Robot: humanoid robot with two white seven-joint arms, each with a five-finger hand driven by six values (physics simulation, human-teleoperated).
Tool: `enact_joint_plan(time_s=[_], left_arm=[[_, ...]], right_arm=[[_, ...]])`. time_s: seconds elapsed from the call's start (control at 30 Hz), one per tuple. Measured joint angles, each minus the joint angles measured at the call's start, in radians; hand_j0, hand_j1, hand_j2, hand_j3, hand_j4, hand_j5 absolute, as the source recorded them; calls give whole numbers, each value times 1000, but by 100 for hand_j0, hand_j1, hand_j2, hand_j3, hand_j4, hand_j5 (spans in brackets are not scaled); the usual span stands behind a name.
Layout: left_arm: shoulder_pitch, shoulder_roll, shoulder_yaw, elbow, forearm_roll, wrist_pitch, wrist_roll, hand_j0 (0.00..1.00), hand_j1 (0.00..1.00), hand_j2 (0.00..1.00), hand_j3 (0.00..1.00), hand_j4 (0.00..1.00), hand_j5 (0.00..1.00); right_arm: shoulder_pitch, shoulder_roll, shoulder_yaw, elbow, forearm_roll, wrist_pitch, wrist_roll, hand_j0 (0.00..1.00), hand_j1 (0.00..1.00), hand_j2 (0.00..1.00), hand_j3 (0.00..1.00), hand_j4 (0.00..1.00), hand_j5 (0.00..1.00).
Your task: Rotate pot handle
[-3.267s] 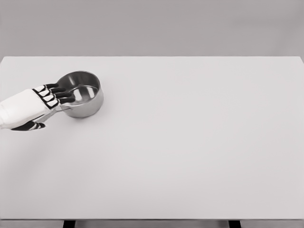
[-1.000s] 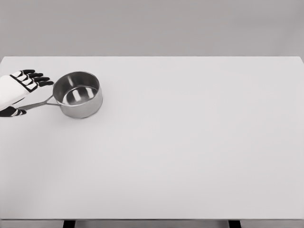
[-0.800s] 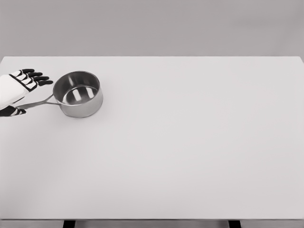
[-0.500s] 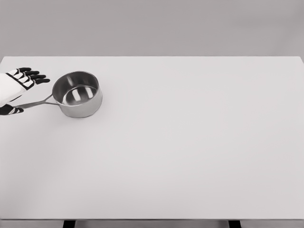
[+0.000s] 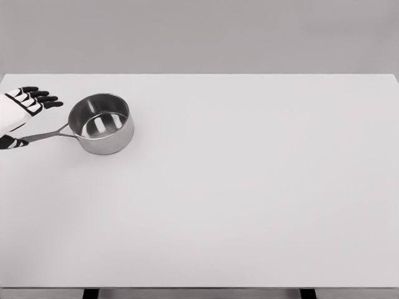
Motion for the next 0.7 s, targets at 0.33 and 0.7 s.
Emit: enact_joint_plan(time_s=[0.33, 0.7], left_arm=[[5, -2, -8, 5, 2, -2, 2, 100, 100, 100, 100, 100, 100], [5, -41, -13, 52, -7, -2, 2, 100, 100, 100, 100, 100, 100]], right_arm=[[0, 0, 0, 0, 0, 0, 0, 100, 100, 100, 100, 100, 100], [0, 0, 0, 0, 0, 0, 0, 100, 100, 100, 100, 100, 100]])
